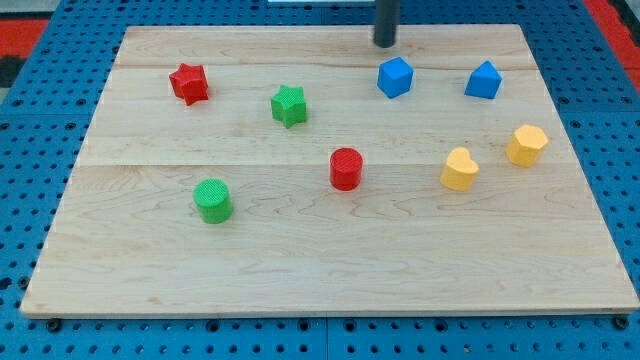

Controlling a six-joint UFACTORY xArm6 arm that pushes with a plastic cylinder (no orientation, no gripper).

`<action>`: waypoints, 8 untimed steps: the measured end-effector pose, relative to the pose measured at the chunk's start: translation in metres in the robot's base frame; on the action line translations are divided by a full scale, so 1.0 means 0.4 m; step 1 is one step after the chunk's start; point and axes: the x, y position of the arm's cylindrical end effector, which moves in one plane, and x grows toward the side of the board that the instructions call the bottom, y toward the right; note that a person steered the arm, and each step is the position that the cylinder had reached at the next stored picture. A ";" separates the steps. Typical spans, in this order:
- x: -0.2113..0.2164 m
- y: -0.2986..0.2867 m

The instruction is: Push the yellow heart to the bottom right of the red circle

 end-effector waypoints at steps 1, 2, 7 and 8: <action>0.029 0.171; 0.094 0.408; 0.587 0.039; 0.624 -0.072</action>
